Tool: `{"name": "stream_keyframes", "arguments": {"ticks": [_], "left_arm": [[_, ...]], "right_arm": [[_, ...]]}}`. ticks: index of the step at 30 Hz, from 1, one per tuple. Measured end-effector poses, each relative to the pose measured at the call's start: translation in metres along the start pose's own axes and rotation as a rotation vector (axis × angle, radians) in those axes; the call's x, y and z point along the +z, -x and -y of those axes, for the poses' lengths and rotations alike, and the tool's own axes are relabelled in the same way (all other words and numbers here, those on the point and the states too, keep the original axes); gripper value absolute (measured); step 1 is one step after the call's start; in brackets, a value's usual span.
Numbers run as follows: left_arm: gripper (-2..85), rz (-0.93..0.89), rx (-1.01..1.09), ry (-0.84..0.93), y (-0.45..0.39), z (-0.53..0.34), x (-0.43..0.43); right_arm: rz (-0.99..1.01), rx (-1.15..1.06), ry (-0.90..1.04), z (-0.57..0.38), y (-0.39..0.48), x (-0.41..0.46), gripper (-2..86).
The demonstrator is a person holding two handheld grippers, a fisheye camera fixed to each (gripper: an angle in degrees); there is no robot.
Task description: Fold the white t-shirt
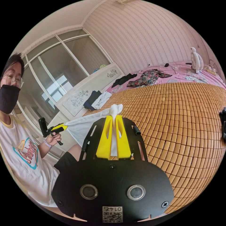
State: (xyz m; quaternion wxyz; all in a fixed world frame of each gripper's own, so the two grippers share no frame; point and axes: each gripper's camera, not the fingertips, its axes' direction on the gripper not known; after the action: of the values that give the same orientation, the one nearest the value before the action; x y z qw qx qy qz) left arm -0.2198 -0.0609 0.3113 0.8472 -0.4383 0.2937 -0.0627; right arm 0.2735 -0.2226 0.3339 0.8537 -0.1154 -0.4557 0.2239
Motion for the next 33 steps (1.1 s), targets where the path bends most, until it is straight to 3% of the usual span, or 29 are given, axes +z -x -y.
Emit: {"name": "stream_keyframes", "arguments": {"ticks": [7, 11, 14, 16, 18, 20, 23, 28, 33], "left_arm": [[-0.4, -0.248, 0.199, -0.134, -0.036, 0.092, 0.053], [-0.3, -0.494, 0.298, -0.174, -0.080, 0.182, 0.133], [-0.3, -0.725, 0.095, -0.153, -0.097, 0.247, 0.227], [-0.4, -0.776, 0.012, -0.086, -0.106, 0.270, 0.280], [-0.4, -0.732, 0.009, -0.053, -0.114, 0.274, 0.307], [-0.5, -0.684, 0.072, -0.013, -0.117, 0.257, 0.308], [-0.5, -0.547, 0.189, 0.034, -0.101, 0.208, 0.283], [-0.6, -0.304, 0.164, 0.220, -0.039, 0.114, 0.225], [-0.6, -0.034, -0.014, 0.308, 0.018, 0.048, 0.144]], "right_arm": [[-0.143, 0.025, -0.159, 0.024, -0.050, -0.104, 1.7], [-0.434, -0.025, -0.154, 0.089, -0.078, -0.193, 4.8], [-0.676, 0.119, -0.109, 0.152, -0.135, -0.242, 7.8], [-0.796, 0.298, -0.095, 0.177, -0.190, -0.259, 9.6], [-0.860, 0.513, 0.083, 0.180, -0.254, -0.260, 10.5], [-0.903, 0.555, 0.055, 0.158, -0.263, -0.256, 10.0], [-0.875, 0.362, -0.041, 0.101, -0.227, -0.227, 9.1], [-0.987, 0.136, 0.138, -0.008, -0.153, -0.132, 8.1], [-0.698, 0.118, 0.402, -0.068, -0.115, -0.041, 7.7]]}}
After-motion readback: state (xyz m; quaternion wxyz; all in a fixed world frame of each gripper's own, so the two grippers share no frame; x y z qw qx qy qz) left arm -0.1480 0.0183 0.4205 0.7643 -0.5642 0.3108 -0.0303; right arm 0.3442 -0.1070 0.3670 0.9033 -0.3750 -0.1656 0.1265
